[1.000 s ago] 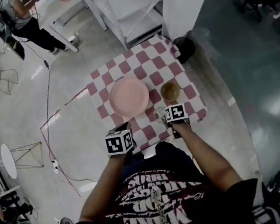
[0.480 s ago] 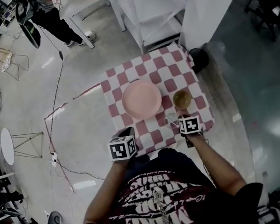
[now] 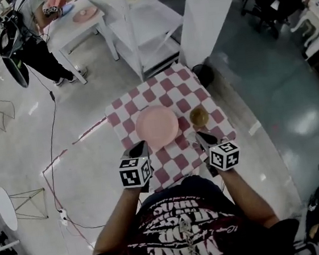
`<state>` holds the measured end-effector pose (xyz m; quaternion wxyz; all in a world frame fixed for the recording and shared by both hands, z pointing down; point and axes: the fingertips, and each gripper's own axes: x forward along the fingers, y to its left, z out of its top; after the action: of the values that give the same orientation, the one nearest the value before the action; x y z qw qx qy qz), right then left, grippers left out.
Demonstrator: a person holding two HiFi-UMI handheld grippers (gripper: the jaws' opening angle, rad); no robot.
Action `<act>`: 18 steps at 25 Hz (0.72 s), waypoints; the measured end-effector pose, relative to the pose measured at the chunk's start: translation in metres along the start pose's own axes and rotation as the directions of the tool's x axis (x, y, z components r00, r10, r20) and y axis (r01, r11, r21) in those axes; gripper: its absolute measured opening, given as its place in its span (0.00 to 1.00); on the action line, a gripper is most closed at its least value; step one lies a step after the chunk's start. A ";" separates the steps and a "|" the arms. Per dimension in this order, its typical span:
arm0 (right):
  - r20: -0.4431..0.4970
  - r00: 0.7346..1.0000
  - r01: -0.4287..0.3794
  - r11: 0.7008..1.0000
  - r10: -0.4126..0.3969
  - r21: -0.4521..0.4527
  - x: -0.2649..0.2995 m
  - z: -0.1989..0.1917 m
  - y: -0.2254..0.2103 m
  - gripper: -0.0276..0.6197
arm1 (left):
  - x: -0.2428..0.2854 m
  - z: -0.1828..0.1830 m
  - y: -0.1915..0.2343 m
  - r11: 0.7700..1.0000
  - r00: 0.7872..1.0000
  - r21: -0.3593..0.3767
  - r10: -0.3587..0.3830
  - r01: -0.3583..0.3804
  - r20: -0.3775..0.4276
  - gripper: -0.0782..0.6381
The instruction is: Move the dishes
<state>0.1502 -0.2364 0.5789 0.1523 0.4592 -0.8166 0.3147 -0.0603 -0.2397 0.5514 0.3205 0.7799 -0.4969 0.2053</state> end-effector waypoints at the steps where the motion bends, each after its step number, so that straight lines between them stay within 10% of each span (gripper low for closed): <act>1: 0.031 1.000 -0.003 1.000 0.003 -0.002 -0.006 0.005 0.011 0.10 | -0.003 0.003 -0.003 0.999 0.999 0.015 -0.036 0.035 0.015 0.14; 10: 0.052 0.979 0.197 0.980 -0.197 0.004 -0.063 -0.018 0.052 0.10 | -0.015 -0.025 -0.048 0.942 0.944 0.060 -0.329 0.329 -0.008 0.14; 18: 0.016 0.975 0.219 0.974 -0.220 0.060 -0.074 -0.035 0.063 0.10 | -0.024 -0.042 -0.066 0.912 0.918 0.099 -0.395 0.397 -0.041 0.14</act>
<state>0.1354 -0.1408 0.5422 0.1635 0.5545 -0.7531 0.3142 -0.0109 -0.1752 0.5464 0.3188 0.8780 -0.3138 0.1700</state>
